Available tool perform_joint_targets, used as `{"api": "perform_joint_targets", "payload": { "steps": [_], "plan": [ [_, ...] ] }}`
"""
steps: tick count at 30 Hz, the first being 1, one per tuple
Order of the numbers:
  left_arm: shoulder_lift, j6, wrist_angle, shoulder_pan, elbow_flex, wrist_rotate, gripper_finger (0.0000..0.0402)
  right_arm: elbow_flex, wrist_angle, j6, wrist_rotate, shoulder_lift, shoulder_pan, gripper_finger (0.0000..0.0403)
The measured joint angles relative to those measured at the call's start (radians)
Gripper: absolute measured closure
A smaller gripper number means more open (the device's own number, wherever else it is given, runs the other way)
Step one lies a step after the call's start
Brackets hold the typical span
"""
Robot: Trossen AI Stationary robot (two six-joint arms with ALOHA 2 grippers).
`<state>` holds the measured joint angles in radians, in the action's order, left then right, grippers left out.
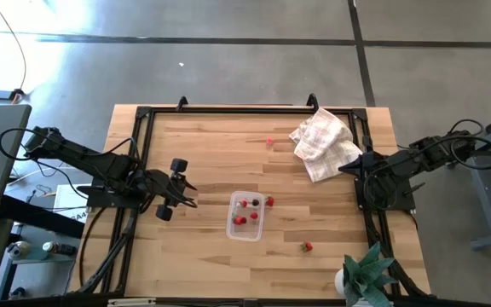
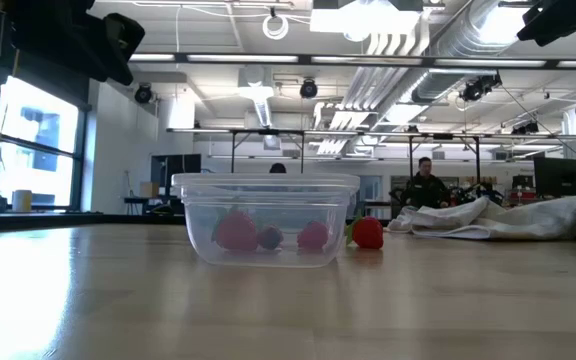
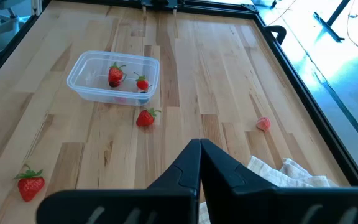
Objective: Pick and placing Produce into tupperware
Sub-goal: Put the pink peach into the transparent container
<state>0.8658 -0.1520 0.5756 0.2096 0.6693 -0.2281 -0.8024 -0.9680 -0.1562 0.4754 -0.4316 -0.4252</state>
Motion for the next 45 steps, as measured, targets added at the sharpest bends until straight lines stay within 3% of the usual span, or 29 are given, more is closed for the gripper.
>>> {"api": "perform_joint_targets", "payload": {
  "steps": [8, 14, 27, 30, 38, 41, 45],
  "plan": [
    [0.0, 0.0, 0.0, 0.0, 0.0, 0.0, 0.0266, 0.0, 0.0, -0.009, 0.0, 0.0, 0.0, 0.0402],
    [0.0, 0.0, 0.0, 0.0, 0.0, 0.0, 0.0266, 0.0, 0.036, -0.238, 0.0, 0.0, 0.0, 0.0402],
    [0.0, 0.0, 0.0, 0.0, 0.001, 0.0, 0.0266, 0.0, 0.316, -0.52, -0.015, -0.002, 0.0, 0.0402],
    [0.0, 0.001, 0.0, 0.0, 0.001, 0.0, 0.0266, 0.0, 0.516, -0.473, -0.014, -0.007, 0.0, 0.0402],
    [0.0, 0.0, 0.001, 0.0, 0.001, -0.001, 0.0266, -0.001, 1.159, -0.062, 0.063, -0.057, 0.0, 0.0402],
    [0.0, 0.001, 0.001, 0.0, 0.001, -0.001, 0.0266, -0.031, 1.207, 0.015, 0.133, -0.09, 0.0, 0.0402],
    [0.0, 0.001, 0.001, 0.0, 0.001, -0.001, 0.0266, -0.146, 1.091, 0.035, 0.196, -0.165, 0.036, 0.0402]
  ]
}}
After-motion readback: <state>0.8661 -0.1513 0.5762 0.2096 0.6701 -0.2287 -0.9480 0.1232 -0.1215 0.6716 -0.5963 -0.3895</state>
